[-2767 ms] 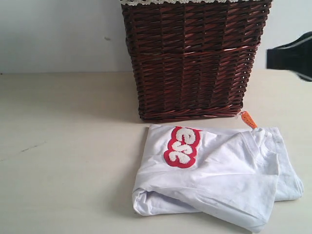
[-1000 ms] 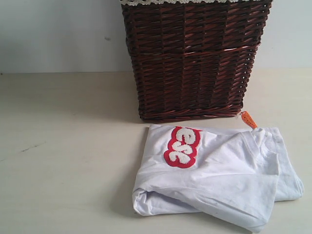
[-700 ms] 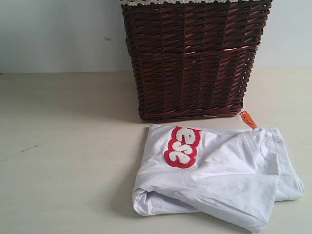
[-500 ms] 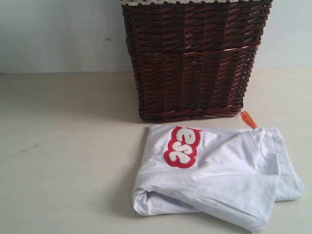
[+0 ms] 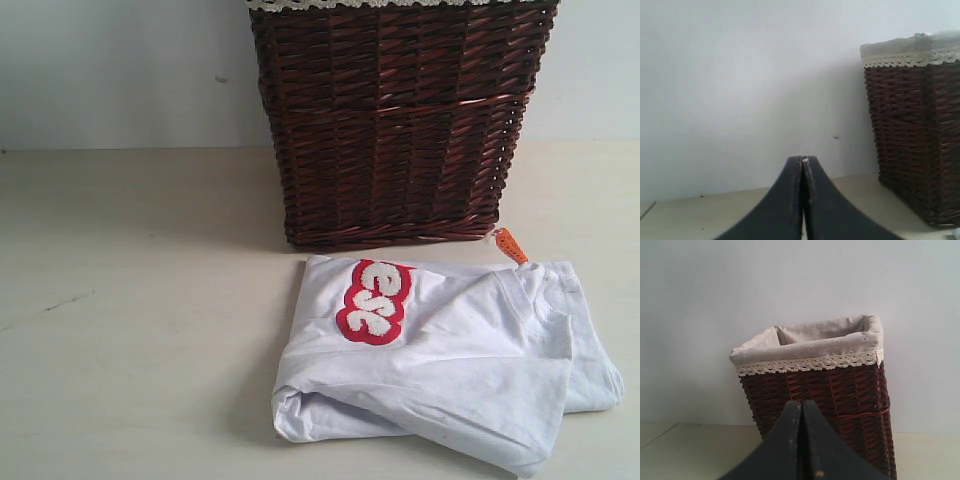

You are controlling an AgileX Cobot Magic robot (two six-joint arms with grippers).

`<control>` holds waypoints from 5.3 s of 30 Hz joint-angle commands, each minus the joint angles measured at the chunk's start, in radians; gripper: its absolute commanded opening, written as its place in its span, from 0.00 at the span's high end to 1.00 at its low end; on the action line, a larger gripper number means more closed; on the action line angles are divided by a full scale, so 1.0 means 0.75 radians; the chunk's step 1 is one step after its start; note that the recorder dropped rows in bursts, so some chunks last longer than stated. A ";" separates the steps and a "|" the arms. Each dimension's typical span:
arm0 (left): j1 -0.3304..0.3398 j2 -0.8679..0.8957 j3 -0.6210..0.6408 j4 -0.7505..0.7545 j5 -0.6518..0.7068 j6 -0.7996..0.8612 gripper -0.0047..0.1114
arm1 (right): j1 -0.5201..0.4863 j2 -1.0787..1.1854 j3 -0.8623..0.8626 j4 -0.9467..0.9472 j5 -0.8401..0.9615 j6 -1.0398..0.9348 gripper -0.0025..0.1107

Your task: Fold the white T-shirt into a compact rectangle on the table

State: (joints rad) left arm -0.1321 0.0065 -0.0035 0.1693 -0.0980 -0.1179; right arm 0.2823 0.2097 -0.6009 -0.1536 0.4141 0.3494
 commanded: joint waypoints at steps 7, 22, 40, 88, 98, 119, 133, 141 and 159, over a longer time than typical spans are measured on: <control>0.054 -0.009 0.005 -0.142 0.217 0.087 0.96 | 0.004 -0.002 0.010 0.000 0.004 -0.010 0.98; 0.100 -0.009 0.005 -0.278 0.603 0.181 0.96 | 0.004 -0.002 0.010 0.000 0.004 -0.010 0.98; 0.100 -0.009 0.005 -0.278 0.600 0.183 0.96 | 0.004 -0.002 0.010 0.000 0.004 -0.010 0.98; 0.100 -0.009 0.005 -0.278 0.600 0.186 0.96 | -0.456 -0.280 0.380 0.099 -0.622 -0.600 0.98; 0.100 -0.009 0.005 -0.278 0.600 0.186 0.96 | -0.456 -0.280 0.755 0.221 -0.631 -0.600 0.98; 0.100 -0.009 0.005 -0.278 0.600 0.186 0.96 | -0.454 -0.280 0.801 0.232 -0.240 -0.466 0.98; 0.100 -0.009 0.005 -0.278 0.600 0.186 0.96 | -0.454 -0.280 0.801 0.232 -0.225 -0.466 0.98; 0.100 -0.009 0.005 -0.278 0.600 0.186 0.96 | -0.454 -0.280 0.801 0.232 -0.235 -0.466 0.98; 0.100 -0.009 0.005 -0.278 0.600 0.186 0.96 | -0.454 -0.280 0.801 0.232 -0.232 -0.466 0.98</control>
State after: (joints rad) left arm -0.0582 0.0065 0.0006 -0.0301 0.3588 0.0234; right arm -0.0536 0.0038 -0.0041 0.0238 0.2436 0.0000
